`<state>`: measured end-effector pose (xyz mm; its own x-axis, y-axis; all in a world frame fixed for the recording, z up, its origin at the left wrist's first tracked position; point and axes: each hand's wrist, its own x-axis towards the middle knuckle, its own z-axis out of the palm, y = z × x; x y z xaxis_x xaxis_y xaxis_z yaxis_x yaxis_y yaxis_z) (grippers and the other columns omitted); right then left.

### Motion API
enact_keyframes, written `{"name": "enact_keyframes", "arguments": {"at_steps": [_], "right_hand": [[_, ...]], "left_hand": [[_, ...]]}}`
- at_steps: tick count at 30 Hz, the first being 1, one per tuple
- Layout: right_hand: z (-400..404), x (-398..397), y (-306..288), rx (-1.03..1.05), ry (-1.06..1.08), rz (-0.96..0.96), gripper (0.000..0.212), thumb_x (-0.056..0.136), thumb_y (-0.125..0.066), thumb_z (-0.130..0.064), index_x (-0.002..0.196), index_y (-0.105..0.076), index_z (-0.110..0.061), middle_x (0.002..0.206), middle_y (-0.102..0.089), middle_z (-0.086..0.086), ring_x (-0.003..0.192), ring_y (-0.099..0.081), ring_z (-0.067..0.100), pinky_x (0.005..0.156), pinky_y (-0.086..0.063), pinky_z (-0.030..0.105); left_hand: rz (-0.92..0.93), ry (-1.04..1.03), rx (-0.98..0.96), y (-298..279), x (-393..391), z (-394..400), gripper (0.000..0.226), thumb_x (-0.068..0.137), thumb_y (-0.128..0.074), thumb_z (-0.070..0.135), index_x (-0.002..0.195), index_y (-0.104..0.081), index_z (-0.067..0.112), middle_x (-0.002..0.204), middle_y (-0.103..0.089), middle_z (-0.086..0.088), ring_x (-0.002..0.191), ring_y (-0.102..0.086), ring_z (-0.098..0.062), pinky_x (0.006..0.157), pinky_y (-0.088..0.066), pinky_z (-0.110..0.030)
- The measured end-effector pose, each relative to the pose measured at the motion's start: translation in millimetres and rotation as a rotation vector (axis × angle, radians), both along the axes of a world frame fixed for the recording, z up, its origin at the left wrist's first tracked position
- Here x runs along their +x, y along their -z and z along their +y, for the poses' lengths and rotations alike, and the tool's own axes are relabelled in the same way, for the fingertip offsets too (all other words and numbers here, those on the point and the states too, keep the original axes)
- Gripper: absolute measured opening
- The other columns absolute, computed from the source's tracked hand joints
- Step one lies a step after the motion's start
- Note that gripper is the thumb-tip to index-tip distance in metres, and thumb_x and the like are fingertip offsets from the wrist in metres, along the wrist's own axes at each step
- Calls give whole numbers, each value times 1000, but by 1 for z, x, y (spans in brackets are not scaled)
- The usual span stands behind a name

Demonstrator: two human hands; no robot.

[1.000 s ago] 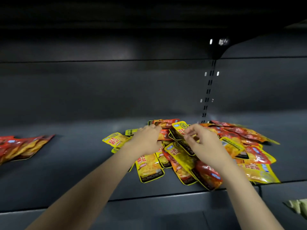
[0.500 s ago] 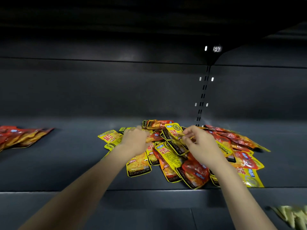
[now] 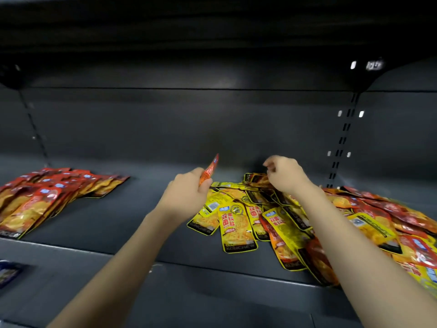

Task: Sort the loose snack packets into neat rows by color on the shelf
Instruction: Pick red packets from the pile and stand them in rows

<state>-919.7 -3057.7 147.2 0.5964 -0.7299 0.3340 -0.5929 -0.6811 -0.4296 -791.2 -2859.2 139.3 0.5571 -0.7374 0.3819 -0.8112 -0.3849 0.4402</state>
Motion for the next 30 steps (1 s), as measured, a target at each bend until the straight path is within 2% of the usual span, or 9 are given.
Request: {"name": "enact_keyframes", "arguments": {"at_steps": [4, 9, 13, 16, 18, 20, 24, 27, 30], "right_hand": [[0, 23, -1, 12, 118, 168, 36, 89, -51, -13, 122, -61, -19, 129, -56, 11, 118, -54, 33, 94, -45, 35], [-6, 32, 2, -46, 258, 368, 30, 88, -54, -19, 116, -62, -13, 123, -59, 11, 115, -55, 33, 96, -39, 36], [-16, 29, 11, -2, 310, 419, 28, 89, -49, -14, 115, -60, -13, 123, -58, 12, 118, -51, 32, 100, -34, 40], [-19, 28, 13, -44, 308, 388, 26, 89, -48, -13, 109, -65, -17, 119, -61, 10, 116, -52, 31, 100, -32, 40], [-19, 29, 11, -125, 265, 336, 22, 92, -48, -21, 106, -64, -19, 118, -62, 11, 114, -53, 32, 96, -34, 40], [-14, 30, 5, -142, 183, 209, 24, 95, -46, -29, 109, -59, -14, 116, -62, 17, 110, -56, 37, 91, -40, 40], [16, 33, -9, 56, 7, -175, 27, 100, -38, -24, 110, -47, -1, 115, -58, 28, 105, -56, 44, 79, -42, 39], [49, 32, -5, 238, -76, -394, 20, 102, -34, -25, 108, -41, -8, 108, -59, 19, 104, -57, 38, 84, -43, 38], [73, 34, 13, 388, -155, -534, 8, 101, -31, -24, 106, -30, -17, 91, -55, 4, 93, -57, 31, 90, -46, 52]], "left_hand": [[50, 9, -85, 5, -8, 14, 21, 98, -42, 31, 95, -52, 12, 82, -60, -6, 82, -57, -34, 73, -43, -39], [60, -13, -156, 7, -10, 20, 21, 99, -41, 30, 99, -53, 13, 72, -51, 5, 73, -52, -24, 65, -36, -32], [92, -30, -195, 4, -9, 19, 20, 99, -40, 28, 105, -52, 13, 80, -54, 2, 79, -53, -25, 71, -39, -35], [163, -8, -218, 5, -7, 17, 17, 99, -41, 27, 98, -51, 14, 73, -52, 4, 73, -50, -24, 65, -37, -33], [213, 1, -239, 7, -7, 16, 18, 99, -42, 28, 92, -49, 13, 73, -55, 0, 69, -51, -24, 59, -36, -33], [260, 3, -276, 9, -7, 17, 21, 99, -42, 28, 90, -50, 10, 82, -63, -10, 75, -57, -30, 59, -38, -32], [378, 8, -381, 15, -12, 17, 22, 98, -44, 26, 93, -53, 7, 89, -64, -20, 86, -62, -34, 63, -42, -32], [441, 11, -448, 20, -10, 18, 25, 97, -44, 28, 89, -52, 6, 81, -63, -15, 85, -64, -33, 61, -42, -33], [506, -18, -492, 27, -6, 23, 25, 96, -45, 28, 87, -53, 6, 73, -62, -6, 82, -65, -30, 60, -45, -37]]}}
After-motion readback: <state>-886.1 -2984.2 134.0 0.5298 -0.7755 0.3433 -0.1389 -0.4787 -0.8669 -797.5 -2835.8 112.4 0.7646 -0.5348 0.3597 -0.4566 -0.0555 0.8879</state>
